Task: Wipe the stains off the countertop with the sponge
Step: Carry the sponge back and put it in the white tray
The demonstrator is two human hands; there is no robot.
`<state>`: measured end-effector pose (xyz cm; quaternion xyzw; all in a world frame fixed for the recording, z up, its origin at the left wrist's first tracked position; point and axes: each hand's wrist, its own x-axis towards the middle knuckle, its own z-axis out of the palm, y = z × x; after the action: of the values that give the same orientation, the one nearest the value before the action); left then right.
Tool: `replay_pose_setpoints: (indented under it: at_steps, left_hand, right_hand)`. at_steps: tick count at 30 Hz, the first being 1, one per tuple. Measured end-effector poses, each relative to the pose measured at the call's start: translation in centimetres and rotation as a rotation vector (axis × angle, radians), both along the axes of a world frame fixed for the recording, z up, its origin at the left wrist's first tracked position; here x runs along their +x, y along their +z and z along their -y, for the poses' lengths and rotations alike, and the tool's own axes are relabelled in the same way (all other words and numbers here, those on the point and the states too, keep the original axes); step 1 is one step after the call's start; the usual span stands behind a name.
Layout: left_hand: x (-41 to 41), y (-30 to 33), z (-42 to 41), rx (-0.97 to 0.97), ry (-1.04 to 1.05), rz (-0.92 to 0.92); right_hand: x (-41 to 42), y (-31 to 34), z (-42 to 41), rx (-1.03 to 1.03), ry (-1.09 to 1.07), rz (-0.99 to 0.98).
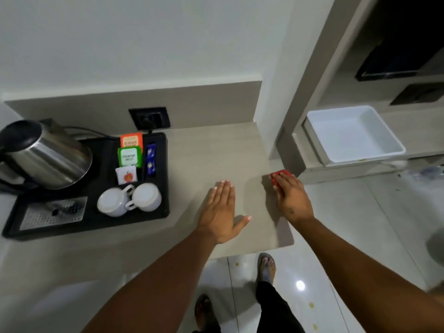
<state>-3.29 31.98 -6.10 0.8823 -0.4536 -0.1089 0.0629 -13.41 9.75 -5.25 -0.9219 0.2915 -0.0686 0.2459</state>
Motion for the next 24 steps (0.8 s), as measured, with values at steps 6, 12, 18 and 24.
replay_pose_setpoints:
  at_steps: [6,12,18,24]
  left_hand:
    - [2.8,3.1,13.9,-0.133,-0.071,0.036]
    - [3.6,3.3,28.7,-0.161,-0.072,-0.032]
    - [3.1,0.7,37.3,-0.168,-0.035,-0.061]
    - [3.2,-1.2,38.4,-0.105,-0.03,-0.087]
  right_hand:
    - [2.3,4.9,14.1,-0.086,-0.119,0.041]
    - [5.0,4.2,27.2,-0.103,-0.132,-0.119]
    - [6.8,-1.0,33.7,-0.1,-0.056,-0.319]
    - [6.8,-3.7,33.6,-0.17,0.009,-0.325]
